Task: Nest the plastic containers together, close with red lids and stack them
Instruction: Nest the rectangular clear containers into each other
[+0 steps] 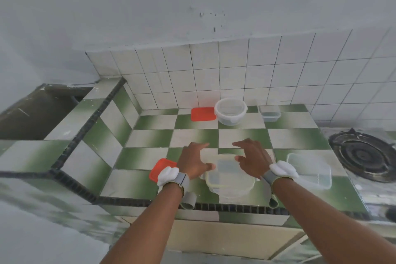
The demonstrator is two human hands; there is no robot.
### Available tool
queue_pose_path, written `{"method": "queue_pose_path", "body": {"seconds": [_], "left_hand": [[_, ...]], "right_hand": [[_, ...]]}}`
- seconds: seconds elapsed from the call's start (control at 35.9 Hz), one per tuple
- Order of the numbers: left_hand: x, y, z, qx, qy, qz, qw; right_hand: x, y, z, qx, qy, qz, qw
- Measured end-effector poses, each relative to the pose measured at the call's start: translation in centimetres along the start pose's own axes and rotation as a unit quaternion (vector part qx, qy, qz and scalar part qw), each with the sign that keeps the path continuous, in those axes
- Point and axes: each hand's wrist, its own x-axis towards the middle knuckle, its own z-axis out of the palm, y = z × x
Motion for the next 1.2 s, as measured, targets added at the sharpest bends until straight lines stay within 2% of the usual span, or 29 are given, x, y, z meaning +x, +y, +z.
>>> {"method": "queue_pose_path", "body": {"seconds": [0.06,0.11,0.19,0.28,0.45,0.67,0.78,1.0,1.11,1.2], "left_hand": [[-0.2,1.1,-0.7,0.019,-0.040,0.080,0.996],[-0.3,2.0,-0.9,0.036,-0.110,0.130,0.985],[-0.3,2.6,-0.4,0.111,-0.191,0.149,0.964],[0.2,2.2,0.5,0.178,-0.219,0.145,0.948],[0.4,2.2,1.4,0.221,-0.201,0.151,0.942],[0.3,2.2,2.1,0.276,-0.164,0.178,0.930],[0.2,1.3,2.9,0.286,-0.128,0.203,0.928],[0.6,0.7,3.6,0.296,-0.092,0.235,0.921],[0.7,0.3,3.8,0.242,-0.120,0.212,0.939],[0.5,-0.1,3.8,0.094,-0.160,0.168,0.968]], "right_hand": [[-0.4,-0.3,-0.6,-0.016,-0.044,-0.076,0.996],[-0.8,-0.4,-1.1,-0.032,-0.134,-0.102,0.985],[-1.4,0.0,-1.4,-0.054,-0.231,-0.095,0.967],[-1.8,0.3,-0.7,-0.045,-0.257,-0.085,0.962],[-2.2,0.6,1.2,-0.072,-0.215,-0.057,0.972],[-2.3,1.0,1.8,-0.085,-0.184,-0.081,0.976],[-2.6,1.8,3.0,-0.061,-0.127,-0.098,0.985],[-2.9,2.2,3.9,-0.030,-0.066,-0.123,0.990],[-2.7,2.4,3.6,-0.030,-0.082,-0.133,0.987],[-2.6,2.2,2.9,0.022,-0.124,-0.119,0.985]]}}
